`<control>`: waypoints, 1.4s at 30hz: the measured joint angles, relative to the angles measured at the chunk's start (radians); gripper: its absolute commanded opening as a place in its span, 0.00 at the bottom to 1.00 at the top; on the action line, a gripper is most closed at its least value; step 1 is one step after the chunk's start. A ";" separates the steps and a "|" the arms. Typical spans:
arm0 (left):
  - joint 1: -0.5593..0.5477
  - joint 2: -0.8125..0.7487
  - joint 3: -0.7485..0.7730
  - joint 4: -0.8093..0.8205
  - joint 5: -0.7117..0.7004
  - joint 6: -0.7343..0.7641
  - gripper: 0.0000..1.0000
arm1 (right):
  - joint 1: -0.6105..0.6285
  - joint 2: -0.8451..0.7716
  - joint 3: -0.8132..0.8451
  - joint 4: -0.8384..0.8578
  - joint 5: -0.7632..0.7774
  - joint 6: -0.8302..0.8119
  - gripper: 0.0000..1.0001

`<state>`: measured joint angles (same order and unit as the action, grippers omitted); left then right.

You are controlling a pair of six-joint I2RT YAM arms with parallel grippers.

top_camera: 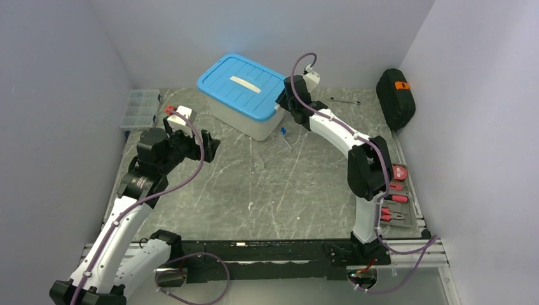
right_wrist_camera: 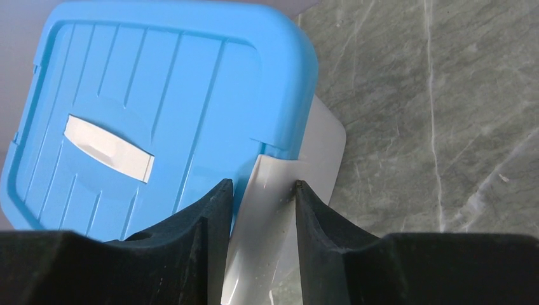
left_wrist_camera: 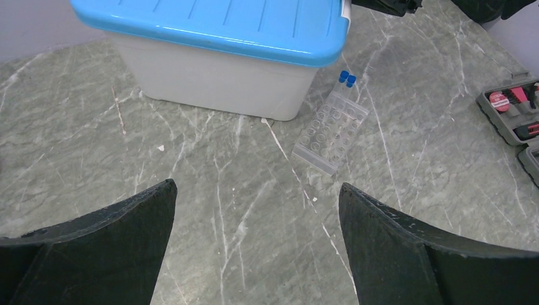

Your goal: Organize the chemistry lab equipment

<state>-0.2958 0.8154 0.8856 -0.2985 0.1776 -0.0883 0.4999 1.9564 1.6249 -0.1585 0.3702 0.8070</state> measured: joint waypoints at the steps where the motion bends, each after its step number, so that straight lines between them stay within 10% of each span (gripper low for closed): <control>1: 0.000 0.000 0.000 0.000 0.000 0.000 0.99 | 0.000 0.003 0.005 -0.003 0.003 -0.002 0.17; 10: 0.000 0.000 0.000 -0.005 -0.025 0.001 0.99 | 0.004 0.022 0.050 -0.030 0.025 -0.083 0.00; 42: 0.143 0.245 0.140 -0.006 0.003 -0.135 0.99 | -0.195 0.101 0.217 -0.107 -0.399 -0.571 0.00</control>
<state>-0.1524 1.0599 1.0252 -0.3050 0.1802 -0.2234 0.3054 2.0579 1.8416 -0.2653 -0.0284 0.2363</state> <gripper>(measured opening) 0.989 0.323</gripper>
